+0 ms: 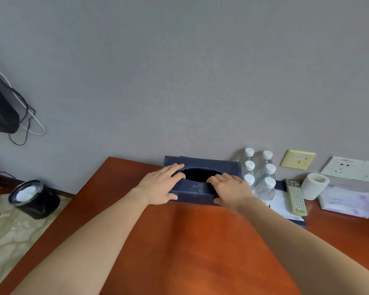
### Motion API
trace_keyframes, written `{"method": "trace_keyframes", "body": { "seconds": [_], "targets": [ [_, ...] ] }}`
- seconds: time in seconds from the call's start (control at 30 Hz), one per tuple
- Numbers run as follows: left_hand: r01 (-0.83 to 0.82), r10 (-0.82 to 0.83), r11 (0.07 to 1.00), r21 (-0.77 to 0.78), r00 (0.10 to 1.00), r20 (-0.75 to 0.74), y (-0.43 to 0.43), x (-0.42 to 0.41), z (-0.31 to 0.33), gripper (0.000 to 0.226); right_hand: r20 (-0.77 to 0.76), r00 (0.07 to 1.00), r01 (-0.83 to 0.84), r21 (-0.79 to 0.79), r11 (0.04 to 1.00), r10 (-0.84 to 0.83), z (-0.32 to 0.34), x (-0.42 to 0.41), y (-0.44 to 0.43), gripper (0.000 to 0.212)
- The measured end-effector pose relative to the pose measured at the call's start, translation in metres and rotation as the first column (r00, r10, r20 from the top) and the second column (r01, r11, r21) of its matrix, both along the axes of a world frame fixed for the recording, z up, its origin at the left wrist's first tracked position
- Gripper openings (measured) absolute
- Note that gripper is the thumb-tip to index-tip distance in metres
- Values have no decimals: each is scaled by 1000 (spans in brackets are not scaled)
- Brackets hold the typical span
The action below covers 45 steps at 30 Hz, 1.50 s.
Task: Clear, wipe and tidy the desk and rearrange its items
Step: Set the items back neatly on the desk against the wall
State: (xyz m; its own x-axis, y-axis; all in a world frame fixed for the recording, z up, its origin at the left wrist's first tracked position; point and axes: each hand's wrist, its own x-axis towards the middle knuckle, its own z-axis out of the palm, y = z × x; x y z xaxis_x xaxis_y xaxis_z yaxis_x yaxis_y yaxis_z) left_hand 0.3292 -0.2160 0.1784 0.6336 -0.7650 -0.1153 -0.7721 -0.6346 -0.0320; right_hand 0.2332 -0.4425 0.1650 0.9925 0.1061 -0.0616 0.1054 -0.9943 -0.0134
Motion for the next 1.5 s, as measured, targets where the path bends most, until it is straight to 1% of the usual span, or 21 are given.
{"method": "trace_keyframes", "body": {
  "seconds": [0.23, 0.43, 0.67, 0.83, 0.97, 1.1, 1.2, 1.27, 1.37, 1.43, 1.5],
  "targets": [
    [79, -80, 997, -21, 996, -36, -14, 65, -29, 65, -23, 996, 83, -13, 996, -83, -24, 45, -2, 54],
    [93, -95, 995, -32, 992, -87, -24, 101, -48, 65, -44, 991, 125, -17, 992, -126, -39, 76, -8, 54],
    [109, -110, 994, -14, 981, -158, -33, 130, -67, 66, -75, 984, 157, -27, 987, -159, -56, 96, -9, 53],
    [109, -118, 992, -59, 976, -181, -49, 146, -77, 66, -69, 980, 183, -31, 983, -185, -56, 110, -21, 55],
    [115, -131, 990, -85, 968, -214, -52, 160, -80, 67, -96, 977, 190, -17, 982, -191, -53, 120, -28, 54],
    [126, -143, 987, -96, 970, -197, -50, 160, -85, 68, -94, 978, 188, -8, 982, -188, -55, 117, -29, 55],
    [139, -149, 988, -67, 973, -175, -52, 156, -84, 75, -99, 976, 192, -12, 981, -192, -55, 116, -28, 56],
    [132, -138, 990, -46, 974, -180, -54, 154, -82, 87, -122, 972, 201, -12, 980, -201, -53, 116, -27, 59],
    [115, -117, 993, -20, 972, -204, -54, 149, -74, 102, -196, 960, 204, 12, 979, -198, -46, 115, -27, 73],
    [110, -106, 994, 9, 972, -209, -52, 143, -67, 105, -224, 955, 210, 37, 977, -197, -38, 110, -25, 79],
    [105, -95, 994, 37, 973, -208, -48, 134, -57, 105, -219, 958, 202, 48, 978, -187, -29, 101, -21, 79]
  ]
}}
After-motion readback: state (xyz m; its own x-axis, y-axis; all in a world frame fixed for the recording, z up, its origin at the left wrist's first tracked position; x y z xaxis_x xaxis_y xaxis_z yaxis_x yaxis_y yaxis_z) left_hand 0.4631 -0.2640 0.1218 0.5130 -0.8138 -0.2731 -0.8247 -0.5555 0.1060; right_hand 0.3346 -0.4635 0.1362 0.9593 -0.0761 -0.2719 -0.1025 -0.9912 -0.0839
